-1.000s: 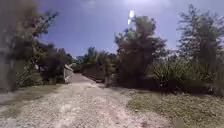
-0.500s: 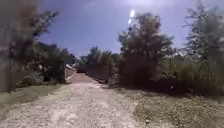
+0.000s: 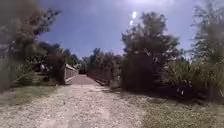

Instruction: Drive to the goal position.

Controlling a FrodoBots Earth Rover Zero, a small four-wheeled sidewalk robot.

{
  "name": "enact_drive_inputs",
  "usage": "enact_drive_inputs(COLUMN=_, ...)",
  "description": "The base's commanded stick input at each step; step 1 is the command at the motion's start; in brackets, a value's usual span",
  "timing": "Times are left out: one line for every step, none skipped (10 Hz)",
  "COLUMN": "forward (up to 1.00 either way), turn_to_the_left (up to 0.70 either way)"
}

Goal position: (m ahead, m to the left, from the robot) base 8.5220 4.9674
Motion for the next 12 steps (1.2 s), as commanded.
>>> enact_drive_inputs(forward=0.70, turn_to_the_left=0.35)
enact_drive_inputs(forward=0.70, turn_to_the_left=0.35)
enact_drive_inputs(forward=0.70, turn_to_the_left=0.35)
enact_drive_inputs(forward=0.70, turn_to_the_left=0.35)
enact_drive_inputs(forward=0.70, turn_to_the_left=0.35)
enact_drive_inputs(forward=0.70, turn_to_the_left=0.28)
enact_drive_inputs(forward=0.70, turn_to_the_left=0.16)
enact_drive_inputs(forward=0.70, turn_to_the_left=0.00)
enact_drive_inputs(forward=0.70, turn_to_the_left=0.00)
enact_drive_inputs(forward=0.70, turn_to_the_left=0.00)
enact_drive_inputs(forward=0.70, turn_to_the_left=0.00)
enact_drive_inputs(forward=0.70, turn_to_the_left=0.00)
